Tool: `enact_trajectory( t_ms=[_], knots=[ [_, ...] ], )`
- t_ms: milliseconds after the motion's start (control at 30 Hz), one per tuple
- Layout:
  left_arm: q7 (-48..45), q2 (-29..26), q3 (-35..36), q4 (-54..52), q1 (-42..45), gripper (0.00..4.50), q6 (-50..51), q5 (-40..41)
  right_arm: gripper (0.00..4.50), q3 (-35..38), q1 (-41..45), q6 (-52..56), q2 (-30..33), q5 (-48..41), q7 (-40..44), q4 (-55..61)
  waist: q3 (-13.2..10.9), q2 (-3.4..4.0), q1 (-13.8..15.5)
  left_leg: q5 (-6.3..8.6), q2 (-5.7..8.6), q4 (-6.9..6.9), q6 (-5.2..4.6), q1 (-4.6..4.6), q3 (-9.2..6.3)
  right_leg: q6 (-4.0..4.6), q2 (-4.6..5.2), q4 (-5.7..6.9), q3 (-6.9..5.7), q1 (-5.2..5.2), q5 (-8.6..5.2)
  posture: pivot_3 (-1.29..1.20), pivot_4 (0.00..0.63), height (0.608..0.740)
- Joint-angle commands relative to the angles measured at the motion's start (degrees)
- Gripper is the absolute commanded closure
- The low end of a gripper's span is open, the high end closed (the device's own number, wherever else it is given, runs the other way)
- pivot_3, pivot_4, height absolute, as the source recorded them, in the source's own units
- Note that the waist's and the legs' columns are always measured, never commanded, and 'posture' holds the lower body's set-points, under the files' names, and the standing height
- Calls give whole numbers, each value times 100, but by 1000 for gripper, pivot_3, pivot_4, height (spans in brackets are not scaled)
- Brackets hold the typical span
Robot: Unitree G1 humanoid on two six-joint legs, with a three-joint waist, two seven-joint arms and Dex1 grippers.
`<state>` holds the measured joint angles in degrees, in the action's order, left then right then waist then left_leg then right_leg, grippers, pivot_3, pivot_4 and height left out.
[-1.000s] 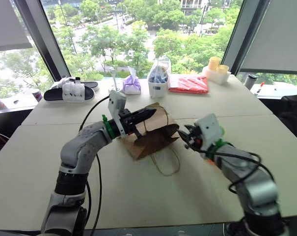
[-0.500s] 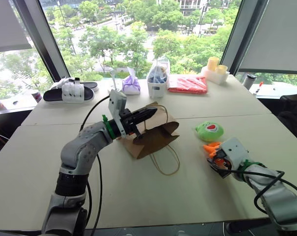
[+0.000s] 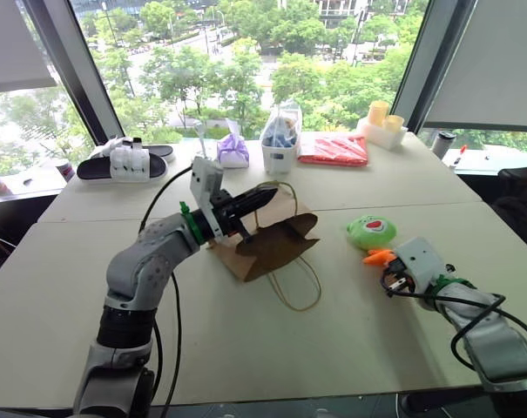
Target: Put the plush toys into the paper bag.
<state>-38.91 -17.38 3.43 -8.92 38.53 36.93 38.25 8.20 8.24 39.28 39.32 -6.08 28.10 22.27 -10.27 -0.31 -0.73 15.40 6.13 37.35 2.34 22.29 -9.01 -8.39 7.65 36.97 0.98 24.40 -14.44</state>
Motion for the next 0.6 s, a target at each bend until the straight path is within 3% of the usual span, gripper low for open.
enact_trajectory(
  t_ms=[33,167,267,400,600],
  knots=[
    [-80,-5,102,-13,205,4500,-46,143,4475,293,298,240,-75,-952,519,1058,0,-1,0,1,0,0,-2,0,-1,0,0,0,0,0,0,0,150,740],
    [-126,47,101,69,365,4500,54,285,4475,-200,593,600,-264,-1609,771,1551,-1,-5,12,6,-1,1,-10,0,-13,0,0,-1,-1,-1,0,0,150,740],
    [-183,54,99,75,448,4500,188,435,4475,-812,752,465,-424,-1478,731,1435,-1,-5,14,6,0,1,-10,1,-16,0,1,-2,-2,-1,0,0,150,740],
    [-215,45,41,-49,465,4500,364,589,4475,-1696,1416,-124,-1089,-942,442,475,-2,-7,-32,-1,0,1,2,-1,-12,0,1,-2,1,0,1,0,150,740],
    [-118,32,65,-210,381,4500,494,698,4475,-2316,2284,-1063,-1932,-418,391,-1119,-2,-8,-24,-16,0,-4,27,-3,-17,3,-3,1,2,4,2,0,150,740]
  ],
)
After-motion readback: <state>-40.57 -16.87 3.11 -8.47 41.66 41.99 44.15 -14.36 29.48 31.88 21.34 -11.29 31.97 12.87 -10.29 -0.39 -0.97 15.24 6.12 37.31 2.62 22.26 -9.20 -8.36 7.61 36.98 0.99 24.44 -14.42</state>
